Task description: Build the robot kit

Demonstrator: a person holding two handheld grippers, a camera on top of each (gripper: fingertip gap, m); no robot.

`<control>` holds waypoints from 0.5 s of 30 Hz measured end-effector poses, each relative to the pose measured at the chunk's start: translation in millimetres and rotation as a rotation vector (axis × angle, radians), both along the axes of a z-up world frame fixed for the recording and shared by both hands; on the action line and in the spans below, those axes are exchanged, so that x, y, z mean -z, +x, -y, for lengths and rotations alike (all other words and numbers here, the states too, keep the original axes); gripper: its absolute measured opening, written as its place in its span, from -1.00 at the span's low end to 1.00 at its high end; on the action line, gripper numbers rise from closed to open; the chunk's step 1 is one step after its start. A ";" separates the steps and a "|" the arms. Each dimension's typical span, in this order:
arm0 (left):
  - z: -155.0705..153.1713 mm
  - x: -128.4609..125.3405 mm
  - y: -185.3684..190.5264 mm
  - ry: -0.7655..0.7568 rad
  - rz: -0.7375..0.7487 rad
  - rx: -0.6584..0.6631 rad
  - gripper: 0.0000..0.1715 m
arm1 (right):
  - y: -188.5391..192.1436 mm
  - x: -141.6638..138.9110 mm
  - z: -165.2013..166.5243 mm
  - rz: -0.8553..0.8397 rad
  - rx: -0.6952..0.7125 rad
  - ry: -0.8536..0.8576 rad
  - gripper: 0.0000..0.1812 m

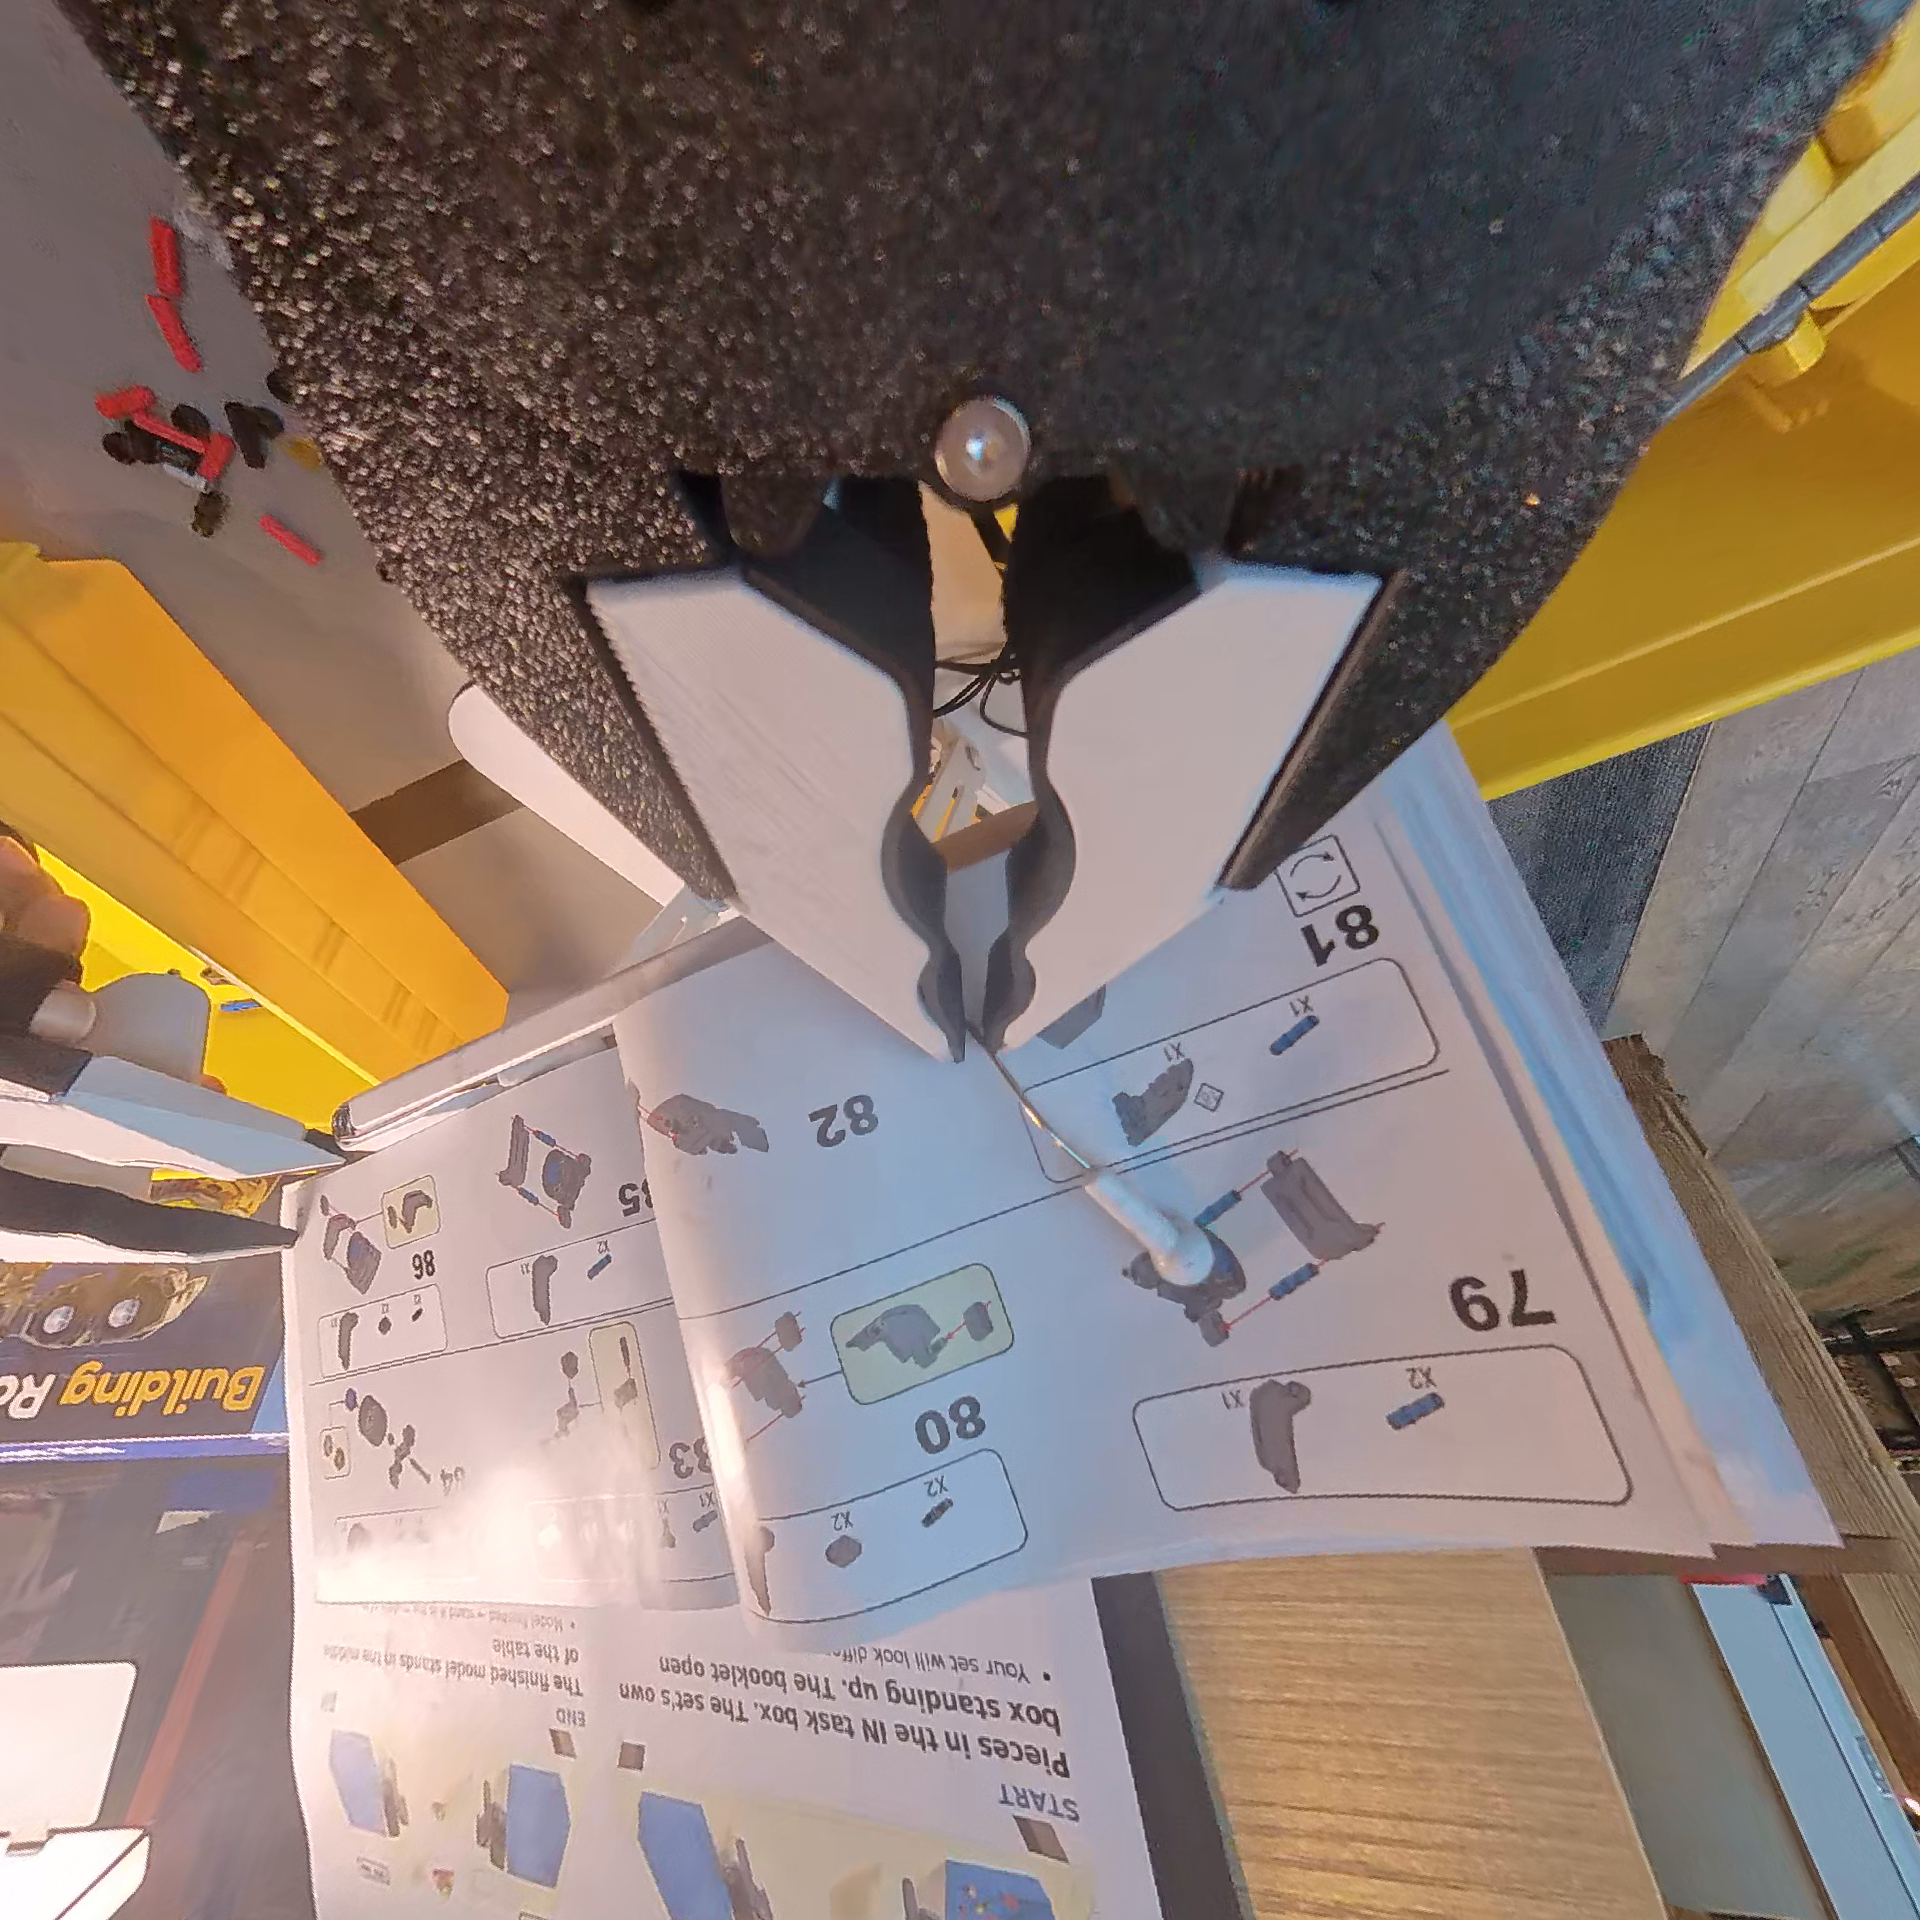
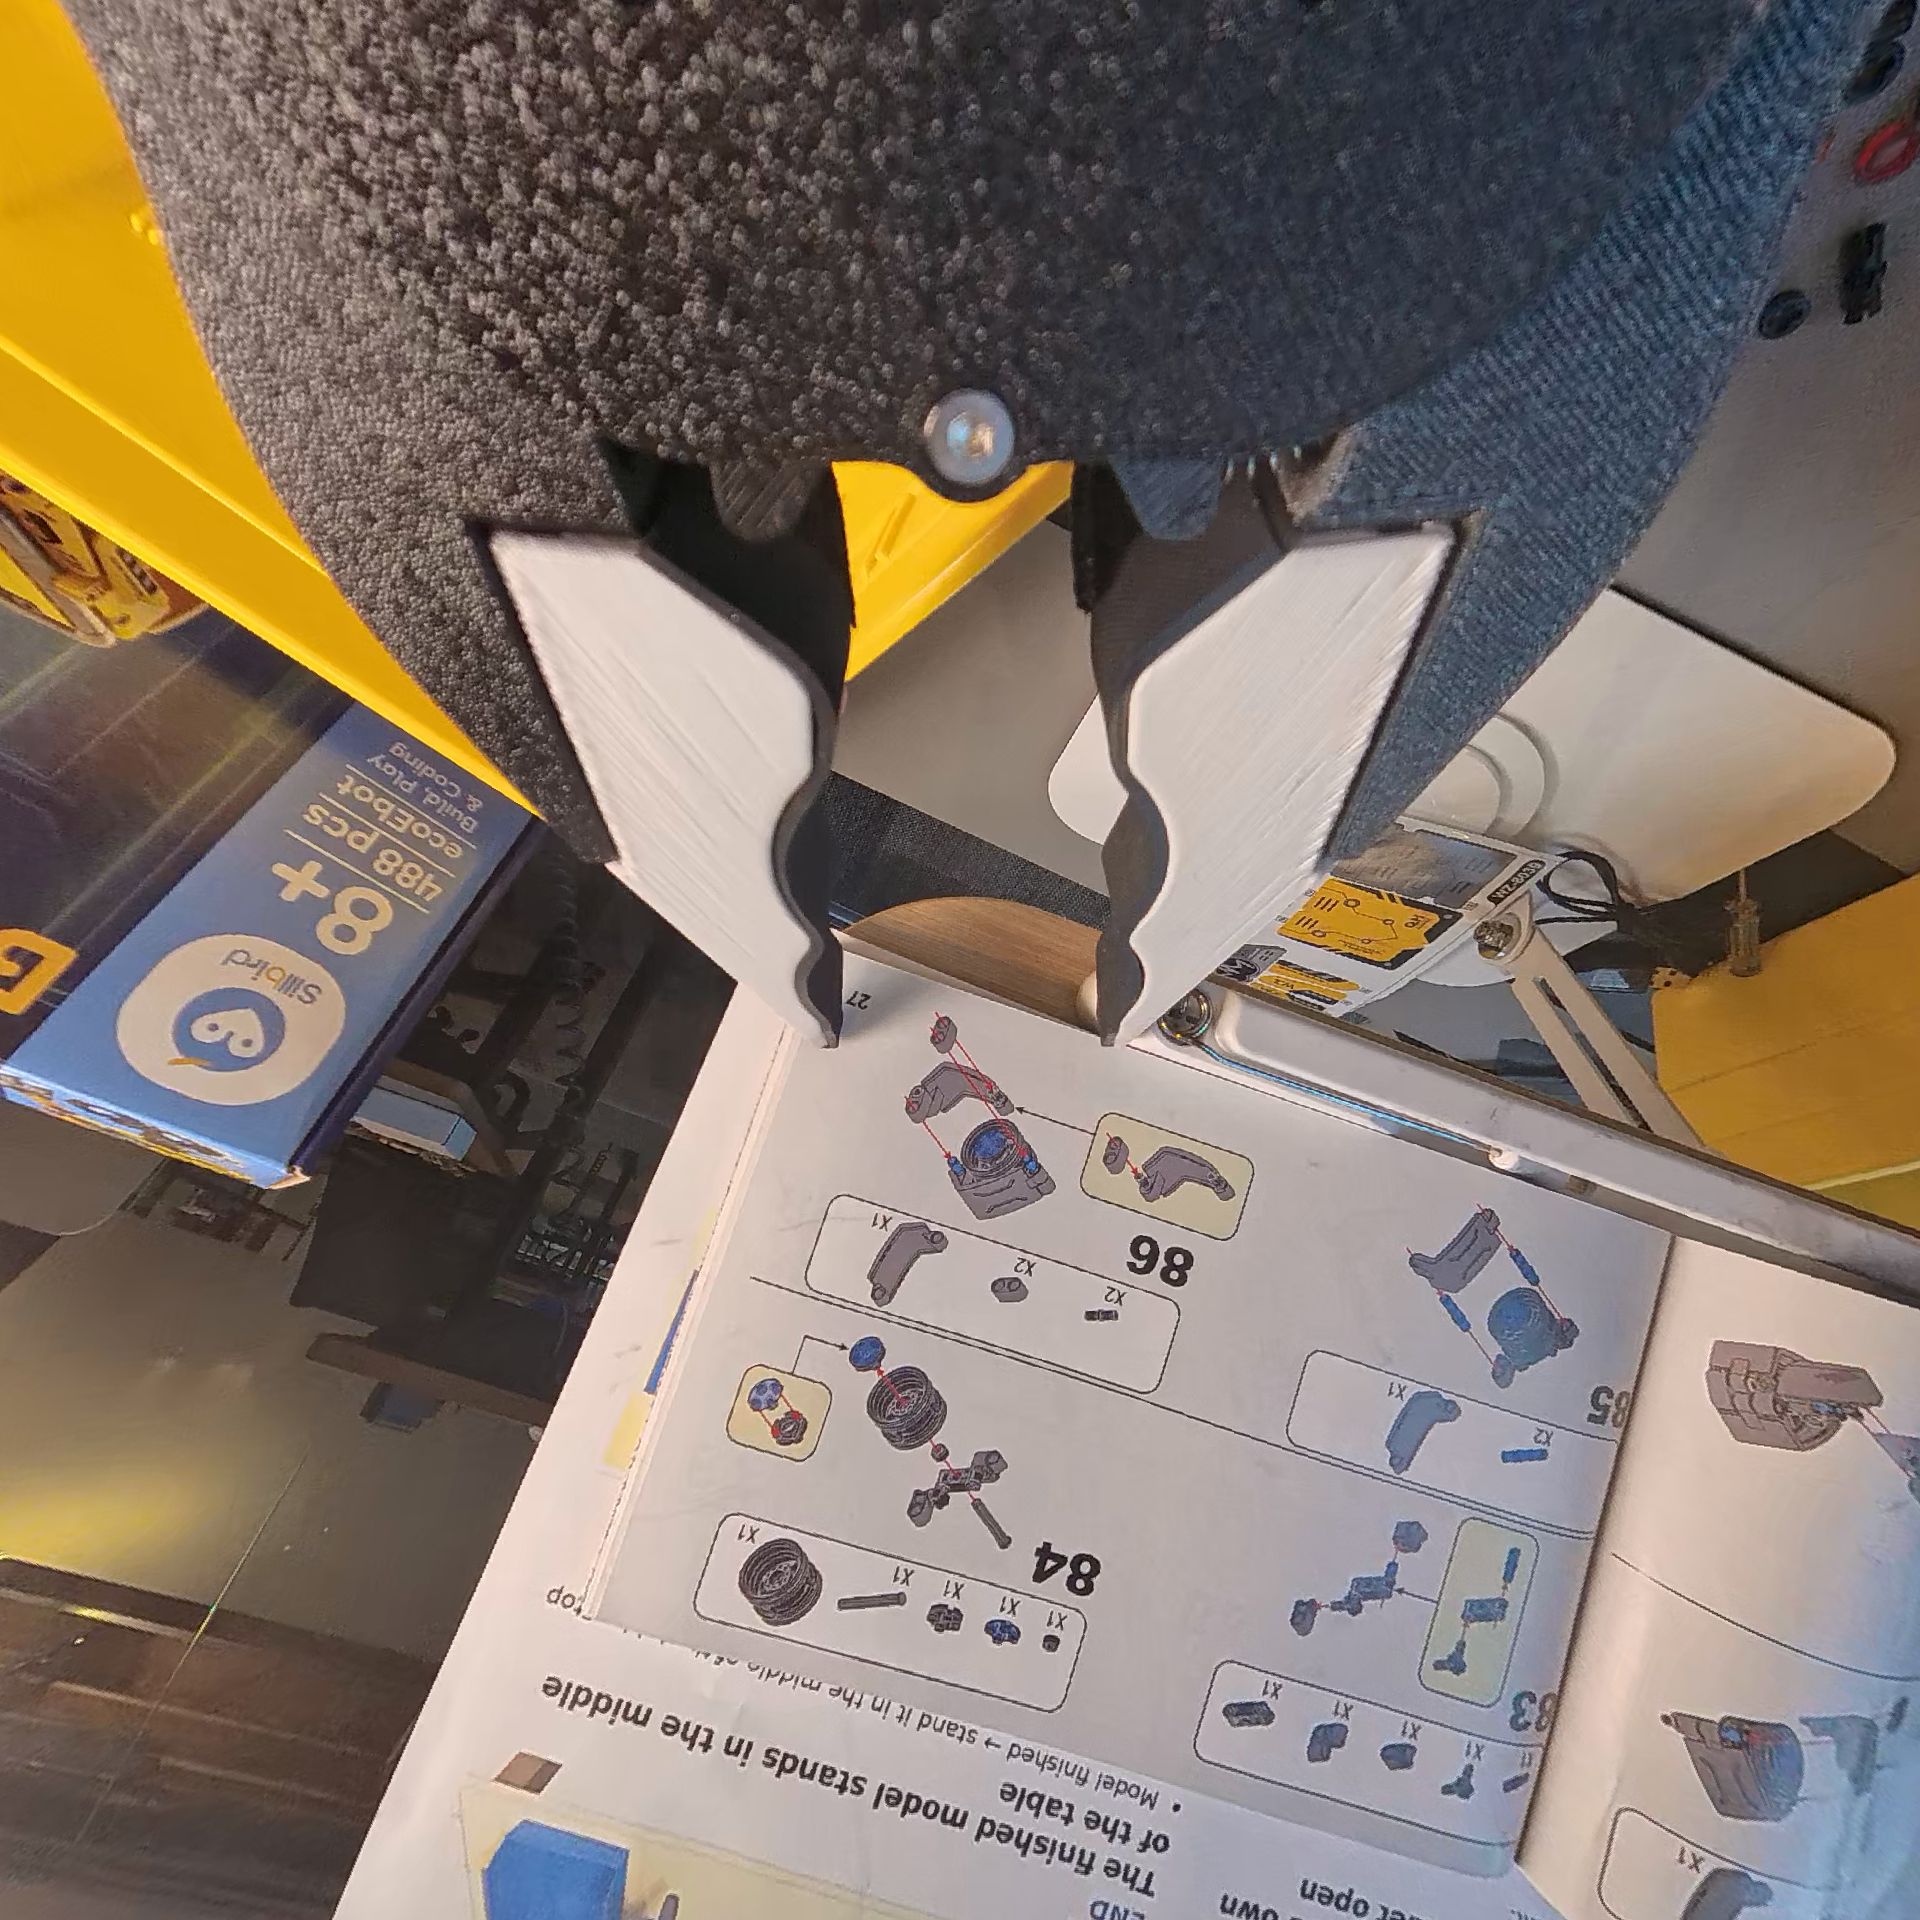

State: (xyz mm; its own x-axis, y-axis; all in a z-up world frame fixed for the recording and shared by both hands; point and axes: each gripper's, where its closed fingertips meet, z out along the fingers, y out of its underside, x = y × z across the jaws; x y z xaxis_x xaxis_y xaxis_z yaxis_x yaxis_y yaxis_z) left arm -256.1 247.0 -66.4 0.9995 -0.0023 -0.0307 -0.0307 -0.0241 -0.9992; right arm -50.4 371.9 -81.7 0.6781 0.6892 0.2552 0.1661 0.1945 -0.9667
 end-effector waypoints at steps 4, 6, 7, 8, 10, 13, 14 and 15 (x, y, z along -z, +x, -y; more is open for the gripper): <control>3.3 2.5 -2.9 -0.006 0.002 -0.007 -0.95 | 0.1 0.1 -0.1 0.000 0.001 0.000 -0.48; 4.7 3.7 -4.1 -0.010 0.007 -0.008 -0.95 | 0.1 0.3 -0.2 -0.001 0.002 -0.001 -0.48; 5.5 4.2 -4.5 -0.010 0.008 -0.009 -0.95 | 0.2 0.5 -0.5 -0.002 0.003 -0.003 -0.48; 6.2 4.9 -4.9 -0.010 0.010 -0.010 -0.95 | 0.3 0.7 -0.6 -0.003 0.003 -0.005 -0.48; 7.1 5.9 -5.7 -0.009 0.014 -0.013 -0.95 | 0.5 1.1 -0.9 -0.004 0.002 -0.006 -0.48; 7.8 6.9 -6.8 -0.014 0.012 -0.015 -0.95 | 0.6 1.2 -1.0 -0.002 0.003 -0.006 -0.48; 8.2 7.4 -7.2 -0.014 0.011 -0.017 -0.95 | 0.7 1.2 -0.9 -0.001 0.003 -0.006 -0.48; 8.7 8.0 -7.6 -0.015 0.011 -0.018 -0.94 | 0.6 1.2 -1.0 -0.001 0.003 -0.006 -0.48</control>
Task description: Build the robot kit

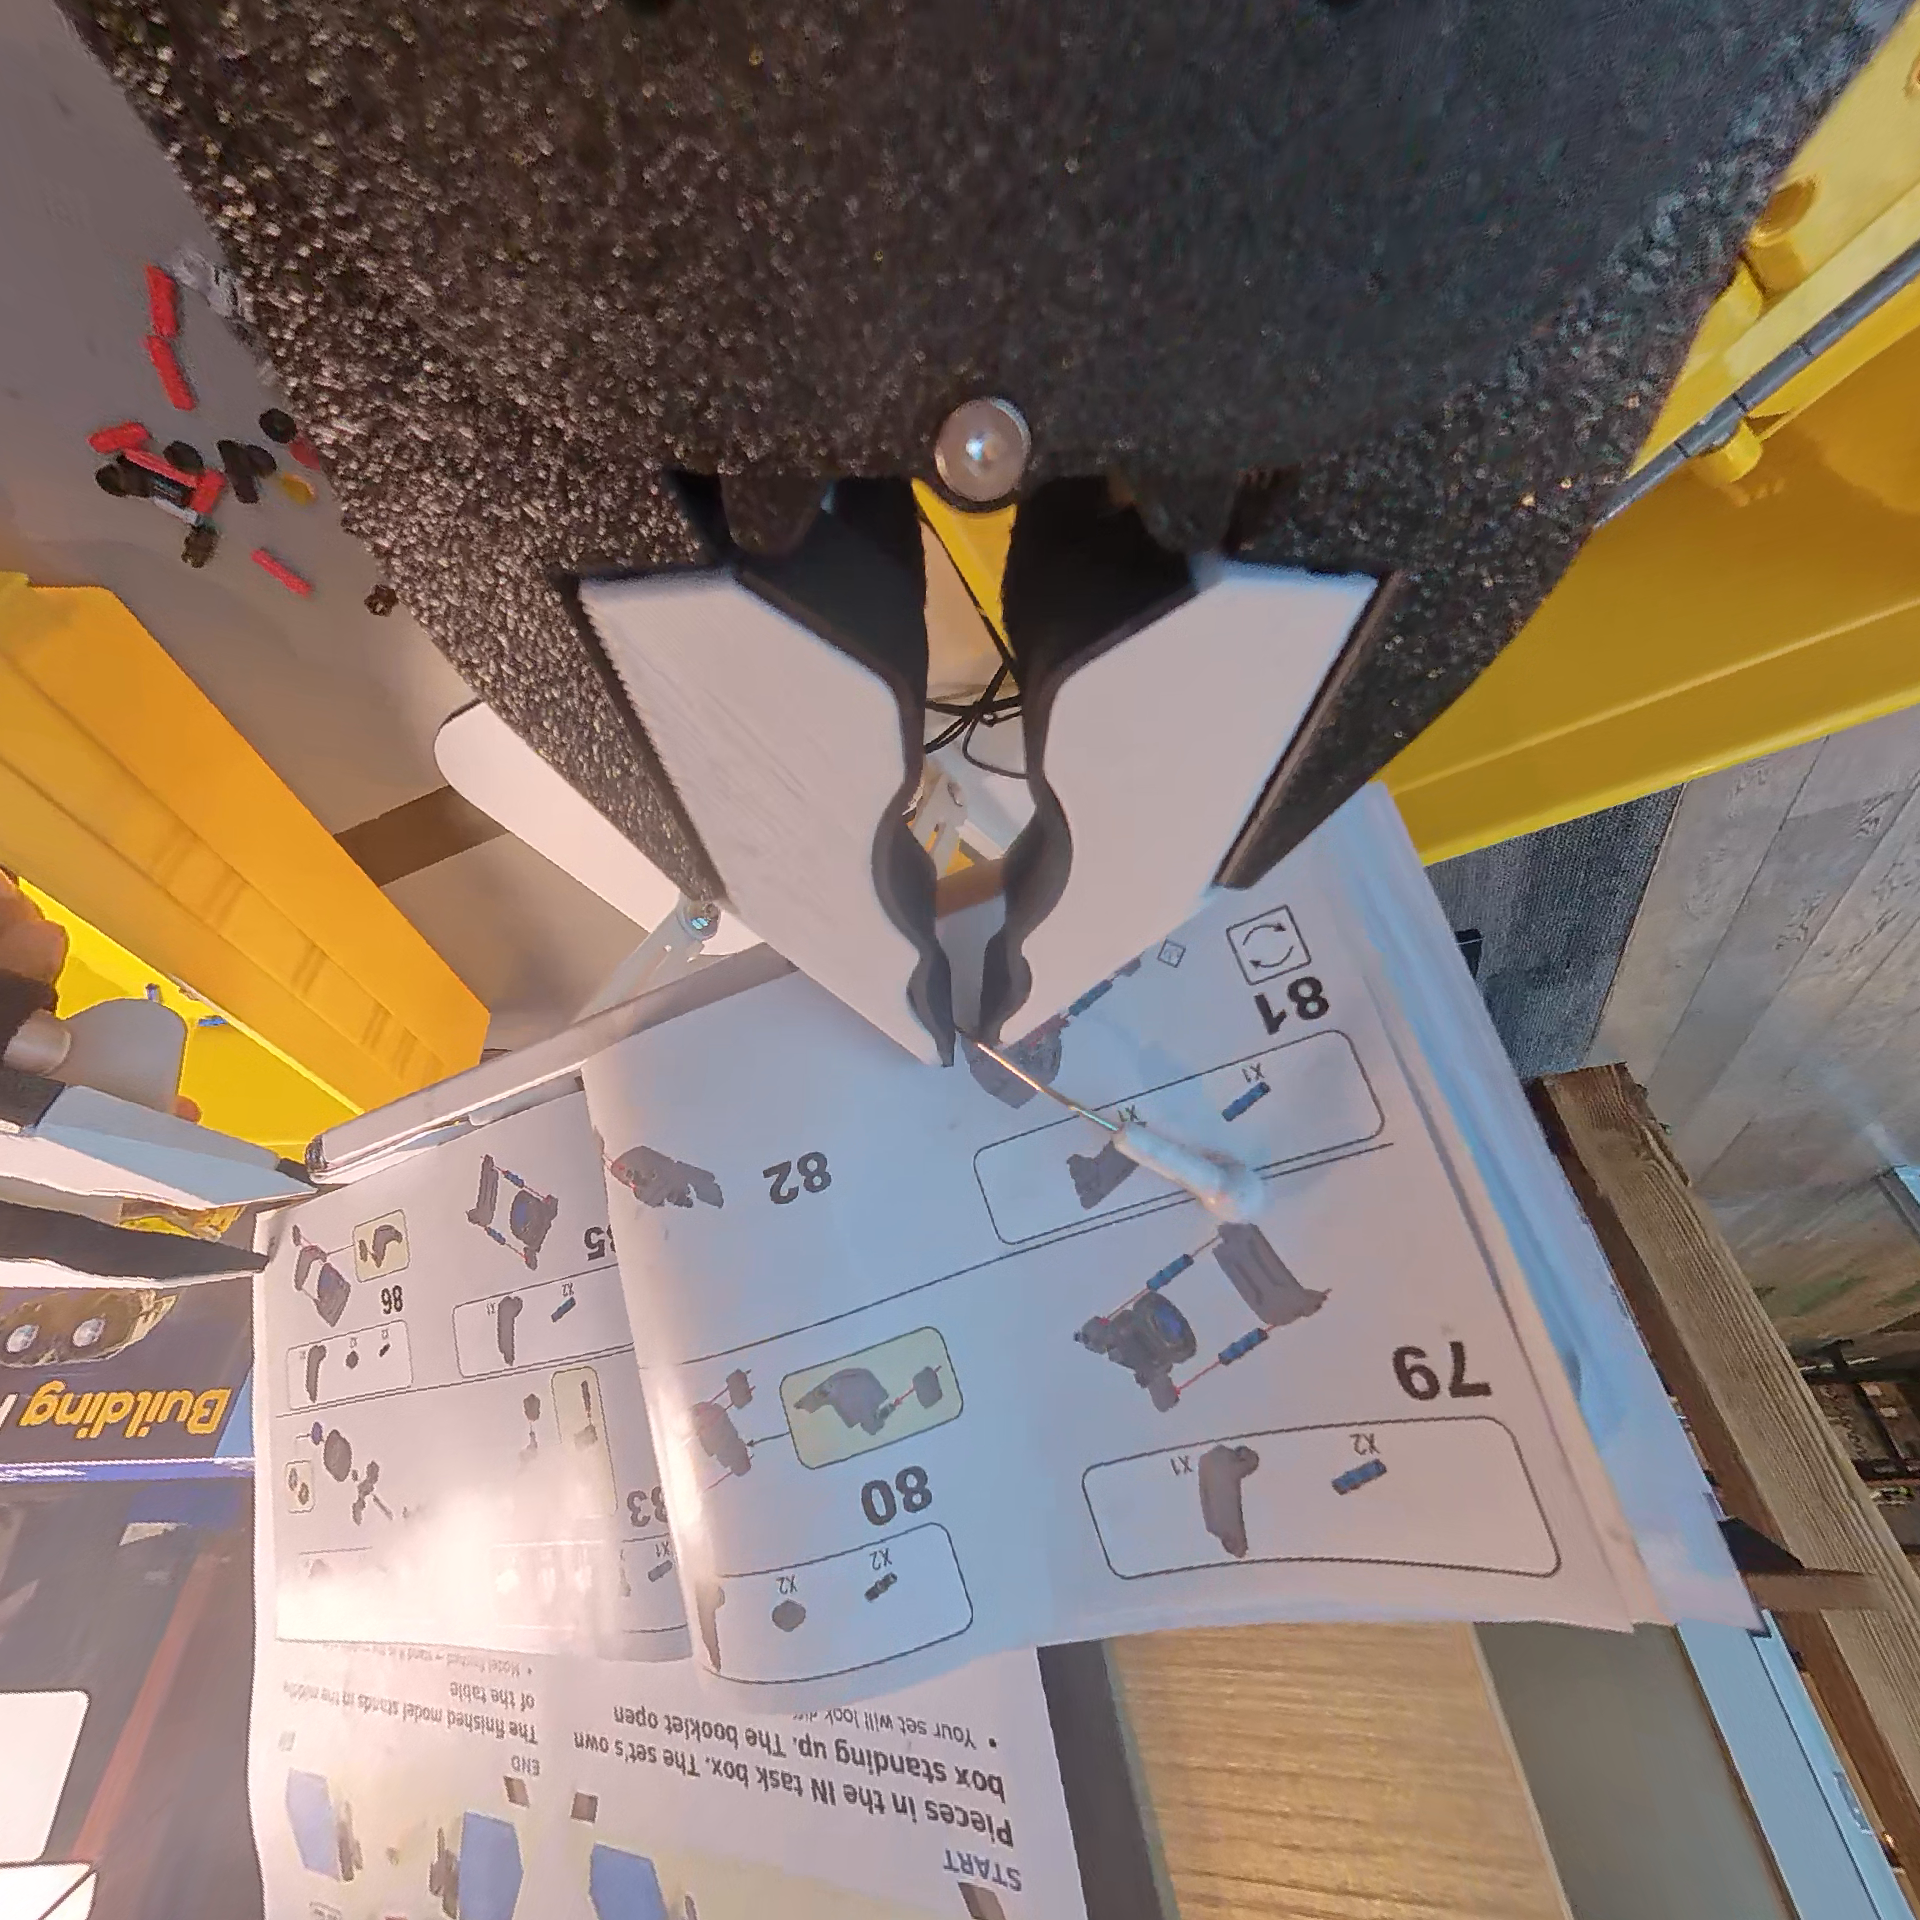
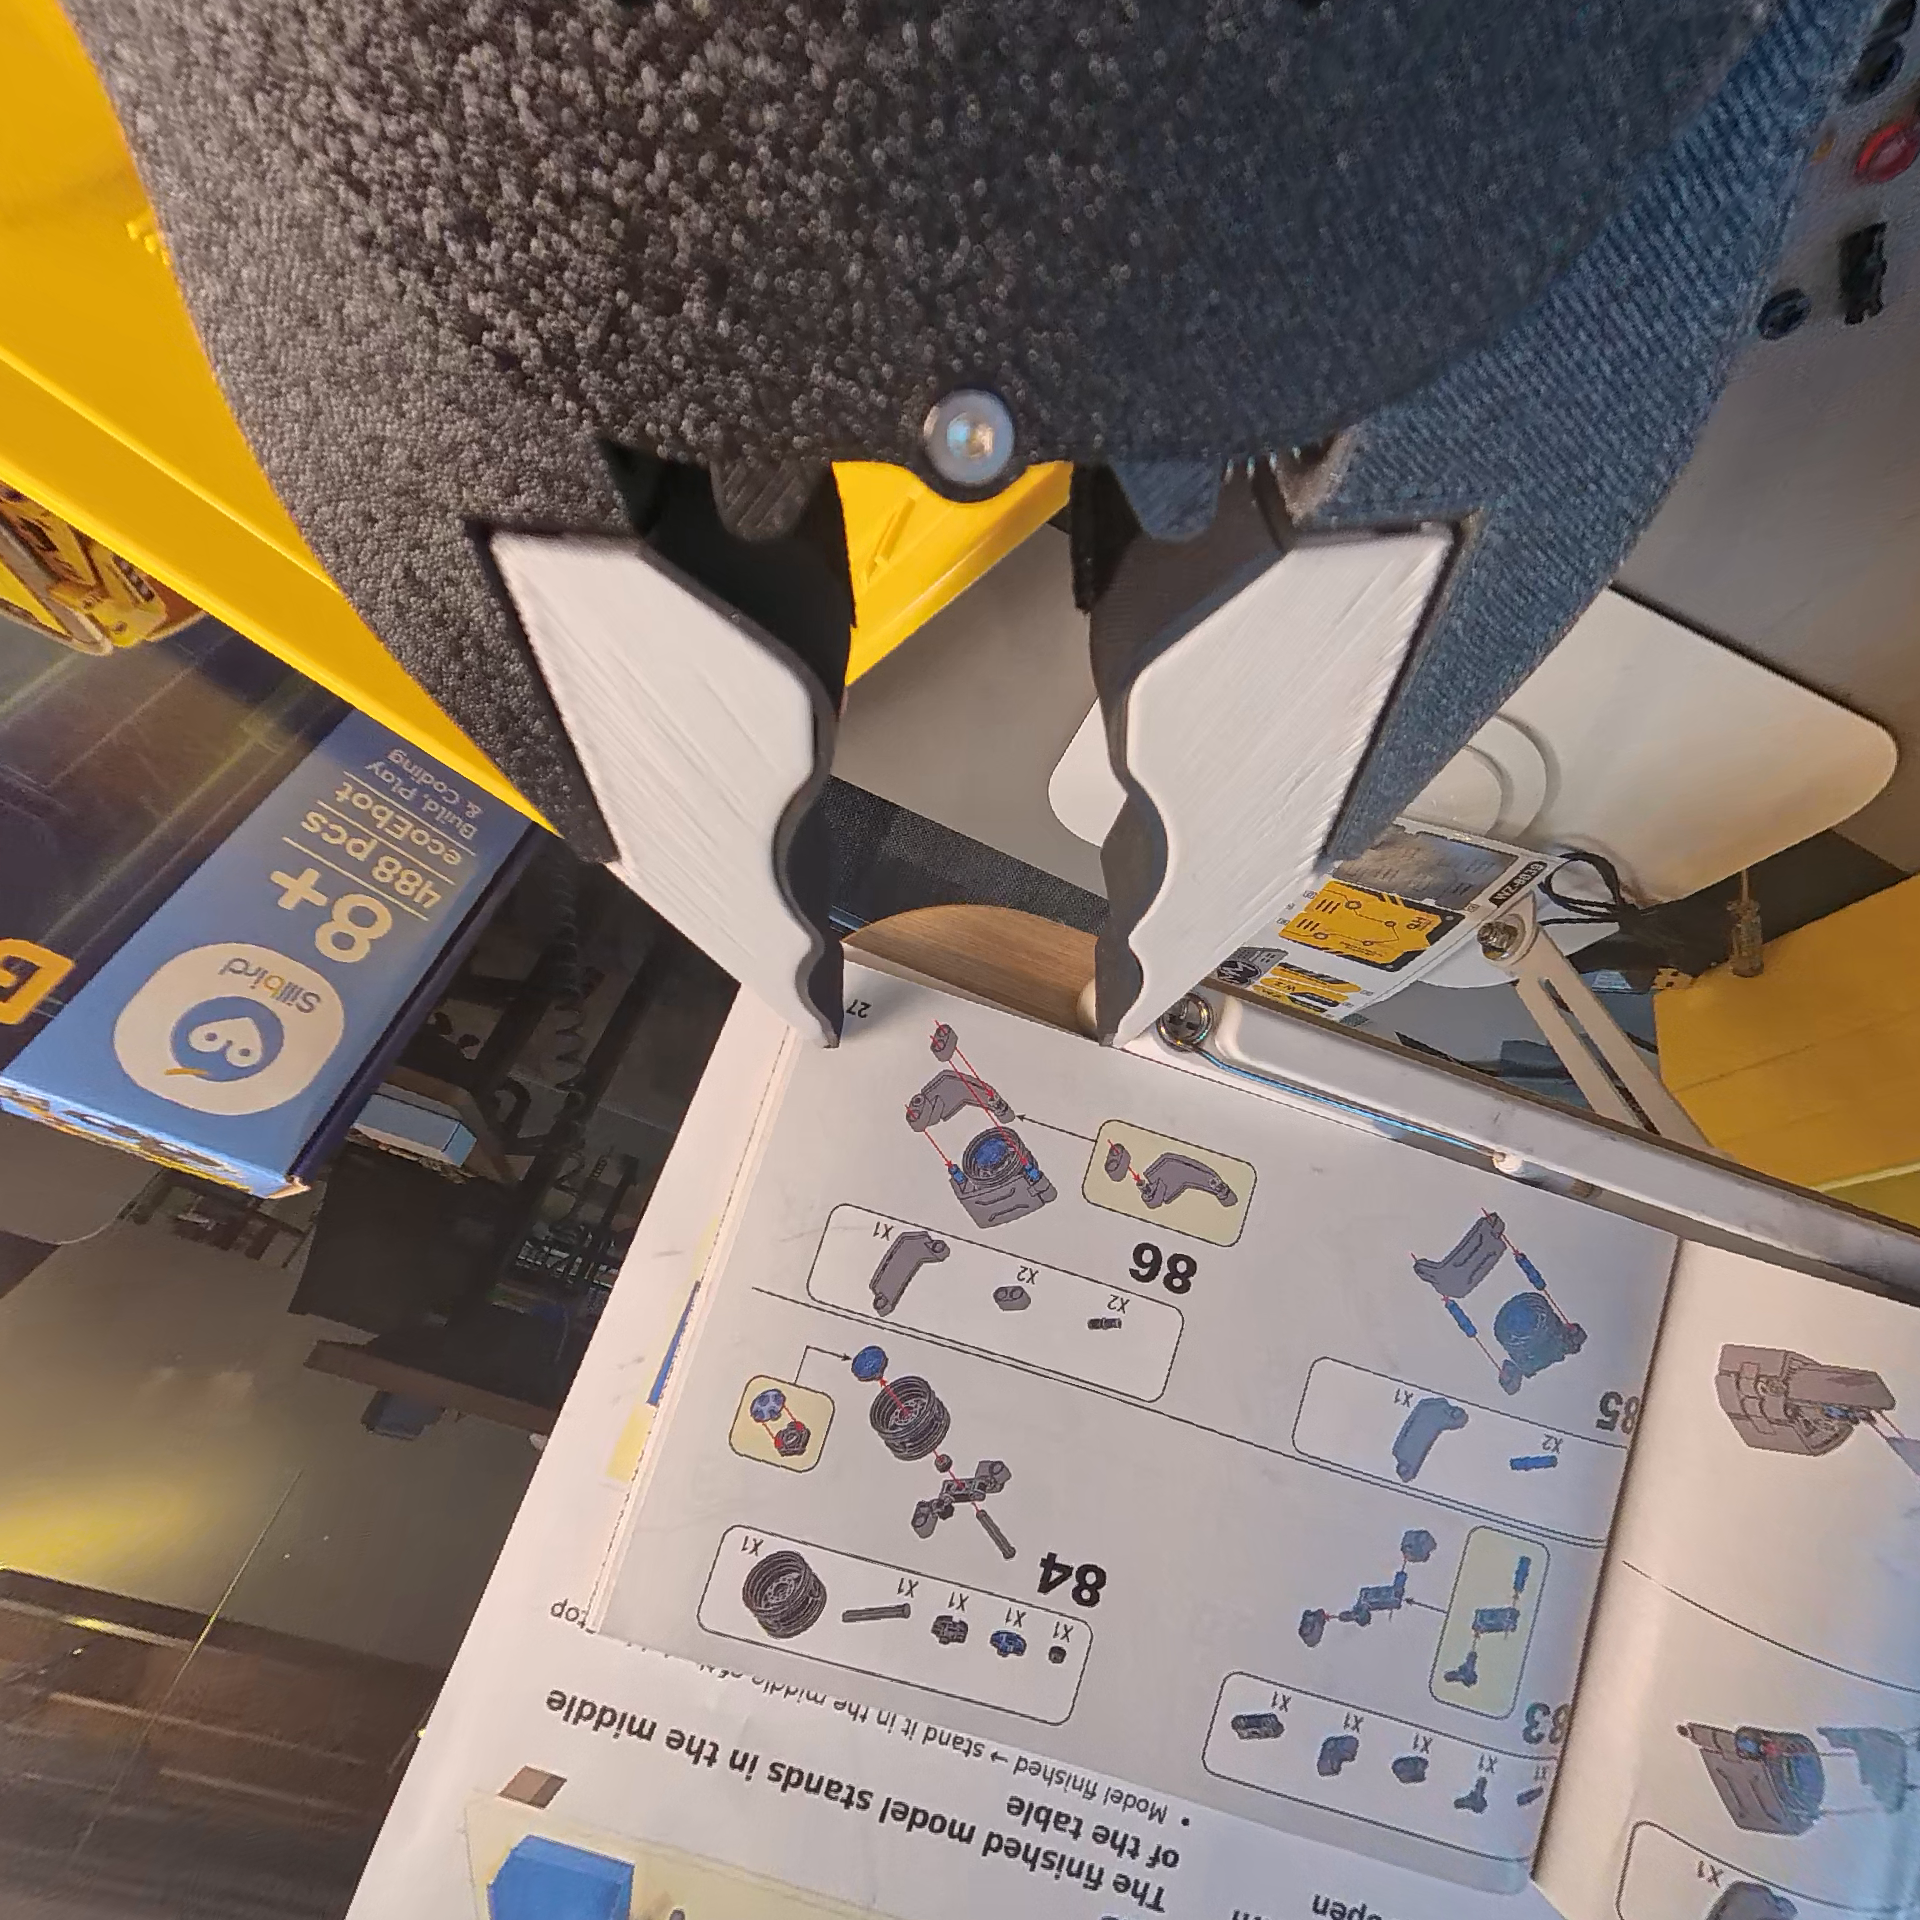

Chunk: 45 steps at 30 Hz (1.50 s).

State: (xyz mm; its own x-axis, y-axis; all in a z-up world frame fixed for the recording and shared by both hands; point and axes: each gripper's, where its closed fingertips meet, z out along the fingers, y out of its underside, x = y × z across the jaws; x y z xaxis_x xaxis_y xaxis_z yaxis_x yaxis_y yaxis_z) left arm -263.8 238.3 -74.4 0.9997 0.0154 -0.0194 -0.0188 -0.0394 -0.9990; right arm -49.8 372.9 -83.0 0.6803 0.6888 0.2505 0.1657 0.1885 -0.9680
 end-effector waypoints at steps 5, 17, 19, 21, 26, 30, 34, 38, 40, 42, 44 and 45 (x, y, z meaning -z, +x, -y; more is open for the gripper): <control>2.5 2.8 -1.5 -0.008 0.020 0.001 -0.94 | 0.0 0.1 0.1 0.002 0.000 -0.001 -0.48; 14.5 17.6 -0.2 -0.045 0.203 0.014 -0.90 | 0.3 -0.1 0.3 0.007 -0.004 -0.002 -0.48; 16.3 20.4 0.4 -0.058 0.262 0.023 -0.89 | 0.4 -0.1 0.2 0.007 -0.004 -0.002 -0.48; 17.6 22.4 0.8 -0.073 0.307 0.032 -0.89 | 0.6 0.1 0.3 0.008 -0.005 -0.004 -0.48; 22.8 34.4 2.9 -0.158 0.305 0.023 -0.92 | 0.9 -0.5 0.3 0.008 -0.003 -0.009 -0.47; 35.9 43.0 13.3 -0.190 0.249 0.046 -0.88 | 1.2 -1.7 0.8 0.003 -0.004 -0.022 -0.45; 45.7 20.4 12.5 -0.105 0.133 0.022 -0.83 | -0.9 -14.0 7.3 -0.026 -0.022 -0.022 -0.37; 37.7 -0.7 -9.3 -0.003 -0.022 -0.076 -0.75 | -9.2 -25.4 18.1 -0.054 -0.035 -0.014 -0.34; 29.8 5.2 -18.6 -0.037 -0.097 -0.115 -0.76 | -16.5 -27.7 18.6 -0.052 -0.031 -0.011 -0.30; 24.1 23.8 -22.2 -0.138 -0.125 -0.130 -0.82 | -24.0 -27.9 15.2 -0.025 -0.021 -0.007 -0.24; 23.9 37.6 -20.1 -0.200 -0.150 -0.129 -0.86 | -28.5 -28.8 9.7 -0.002 -0.007 0.004 -0.17; 25.9 37.3 -19.6 -0.203 -0.174 -0.139 -0.85 | -29.3 -29.7 6.6 0.005 0.004 0.012 -0.14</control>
